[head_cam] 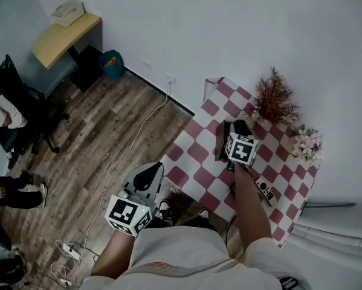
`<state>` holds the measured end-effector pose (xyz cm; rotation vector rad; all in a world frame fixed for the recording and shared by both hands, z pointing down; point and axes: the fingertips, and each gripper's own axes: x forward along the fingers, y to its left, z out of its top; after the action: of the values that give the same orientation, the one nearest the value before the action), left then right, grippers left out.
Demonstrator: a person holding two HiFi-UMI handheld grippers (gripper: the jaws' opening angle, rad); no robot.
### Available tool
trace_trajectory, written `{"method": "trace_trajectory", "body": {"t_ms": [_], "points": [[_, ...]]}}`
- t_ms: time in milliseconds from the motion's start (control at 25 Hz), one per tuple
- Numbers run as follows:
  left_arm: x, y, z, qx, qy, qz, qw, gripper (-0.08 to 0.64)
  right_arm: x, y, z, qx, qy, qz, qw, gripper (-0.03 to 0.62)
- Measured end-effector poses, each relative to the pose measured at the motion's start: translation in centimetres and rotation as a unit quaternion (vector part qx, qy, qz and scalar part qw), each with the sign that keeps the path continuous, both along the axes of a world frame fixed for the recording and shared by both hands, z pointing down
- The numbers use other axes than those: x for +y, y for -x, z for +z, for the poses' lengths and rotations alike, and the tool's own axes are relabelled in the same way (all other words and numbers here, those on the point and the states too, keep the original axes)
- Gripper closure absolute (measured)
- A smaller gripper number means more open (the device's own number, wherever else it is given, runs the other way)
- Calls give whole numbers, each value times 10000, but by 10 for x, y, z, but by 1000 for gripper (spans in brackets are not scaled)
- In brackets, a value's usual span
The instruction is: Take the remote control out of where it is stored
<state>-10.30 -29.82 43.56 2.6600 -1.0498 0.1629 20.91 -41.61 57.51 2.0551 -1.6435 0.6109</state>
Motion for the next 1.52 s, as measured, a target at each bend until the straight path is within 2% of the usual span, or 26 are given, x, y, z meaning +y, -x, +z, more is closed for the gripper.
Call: {"method": "trace_trajectory", "body": {"t_ms": [200, 360, 480, 720, 920, 1080, 1280, 1360, 1520], "points": [[1, -4, 1, -2, 37, 48, 10000, 551, 3, -1, -5, 40, -180, -30, 9998, 393], [4, -12, -2, -12, 14, 98, 10000, 551, 6, 2, -31, 144, -567, -178, 9981, 393], [7, -20, -6, -1, -41, 155, 9999, 551, 11, 9, -62, 411, -959, -457, 9935, 393], [19, -49, -17, 62, -144, 314, 9994, 551, 38, 20, -133, 267, -1636, -1021, 9809, 393], [33, -77, -27, 117, -244, 437, 9987, 551, 72, 2, -172, 475, -1739, -1477, 9725, 393], [43, -95, -28, 139, -264, 430, 9986, 551, 99, -27, -165, 1070, -1234, -1898, 9681, 394], [58, -117, -26, 125, -232, 424, 9988, 551, 128, -68, -129, 1381, -302, -2243, 9642, 394], [63, -124, -24, 104, -217, 423, 9988, 551, 138, -76, -111, 1617, 192, -2504, 9544, 394], [72, -136, -17, 49, -140, 384, 9992, 551, 153, -83, -68, 2004, 1289, -3087, 9208, 396]]}}
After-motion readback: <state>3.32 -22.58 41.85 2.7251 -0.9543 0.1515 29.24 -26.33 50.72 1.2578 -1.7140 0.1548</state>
